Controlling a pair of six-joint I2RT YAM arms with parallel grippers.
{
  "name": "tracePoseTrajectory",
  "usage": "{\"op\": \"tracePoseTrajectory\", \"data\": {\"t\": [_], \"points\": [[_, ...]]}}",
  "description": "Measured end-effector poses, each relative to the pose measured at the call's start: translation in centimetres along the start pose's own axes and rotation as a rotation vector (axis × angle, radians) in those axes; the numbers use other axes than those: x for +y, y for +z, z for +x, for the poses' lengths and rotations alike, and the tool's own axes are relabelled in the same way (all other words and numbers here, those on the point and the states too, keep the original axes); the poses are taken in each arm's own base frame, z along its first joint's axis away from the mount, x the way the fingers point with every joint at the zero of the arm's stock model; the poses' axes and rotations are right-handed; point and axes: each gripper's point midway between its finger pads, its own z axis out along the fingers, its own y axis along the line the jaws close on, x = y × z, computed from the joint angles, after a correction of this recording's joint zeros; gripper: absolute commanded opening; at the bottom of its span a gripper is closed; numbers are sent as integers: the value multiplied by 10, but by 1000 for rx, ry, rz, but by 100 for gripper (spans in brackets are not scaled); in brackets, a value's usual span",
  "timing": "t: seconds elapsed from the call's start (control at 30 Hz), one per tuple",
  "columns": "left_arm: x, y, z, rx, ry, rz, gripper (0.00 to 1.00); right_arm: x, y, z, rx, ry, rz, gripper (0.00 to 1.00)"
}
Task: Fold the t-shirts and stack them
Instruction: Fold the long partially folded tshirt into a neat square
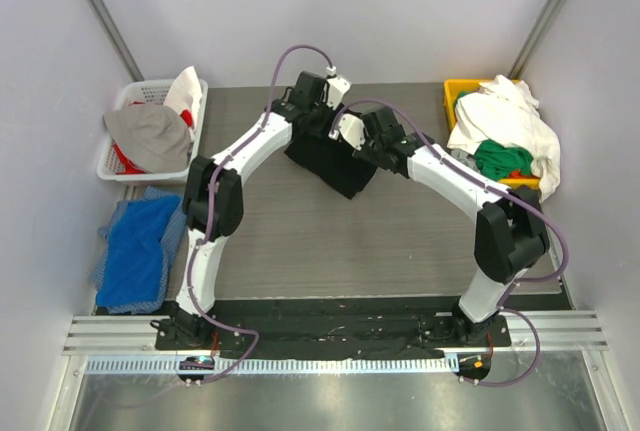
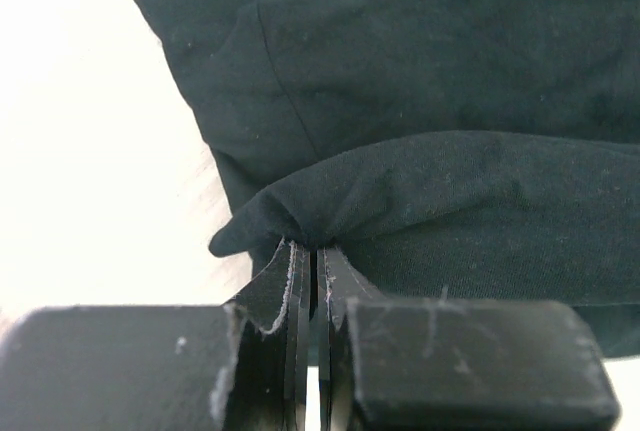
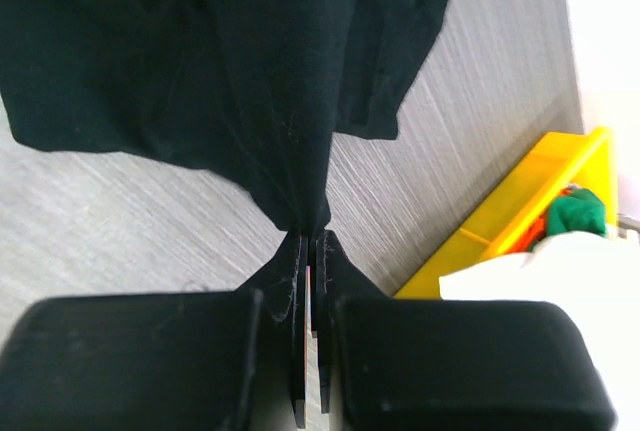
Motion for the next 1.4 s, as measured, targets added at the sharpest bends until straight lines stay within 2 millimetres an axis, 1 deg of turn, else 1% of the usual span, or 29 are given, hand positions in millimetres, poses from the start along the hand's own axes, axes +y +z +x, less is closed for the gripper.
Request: {"op": "tracePoseTrajectory", "data": {"t": [0.13, 0.23, 0.33, 0.57, 0.83, 0.97, 1.07, 1.2, 1.23, 1.33, 1.4], "points": [[4, 17, -7, -18, 11, -12, 0, 1, 18, 8, 27, 3, -16, 1], [4, 24, -8, -24, 17, -14, 0, 0, 23, 10, 31, 5, -23, 1], [6, 24, -13, -40, 16, -23, 0, -5, 22, 7, 20, 9, -15, 1], [22, 19, -40, -121, 9, -83, 0, -21, 17, -7, -17, 18, 16, 1], [31, 13, -60, -174, 16, -116, 0, -29, 14, -12, -31, 18, 30, 1], [36, 14, -71, -204, 29, -134, 0, -36, 13, -14, -39, 22, 43, 1], [39, 19, -82, -238, 34, -146, 0, -45, 12, -13, -42, 30, 59, 1], [38, 37, -84, -258, 50, -154, 0, -58, 18, -4, -38, 44, 81, 1], [37, 42, -83, -260, 51, -157, 5, -61, 20, -2, -37, 46, 86, 1], [33, 59, -73, -253, 60, -162, 10, -65, 33, 8, -21, 55, 89, 1], [32, 70, -68, -251, 71, -169, 18, -64, 46, 14, -5, 59, 80, 1]]}}
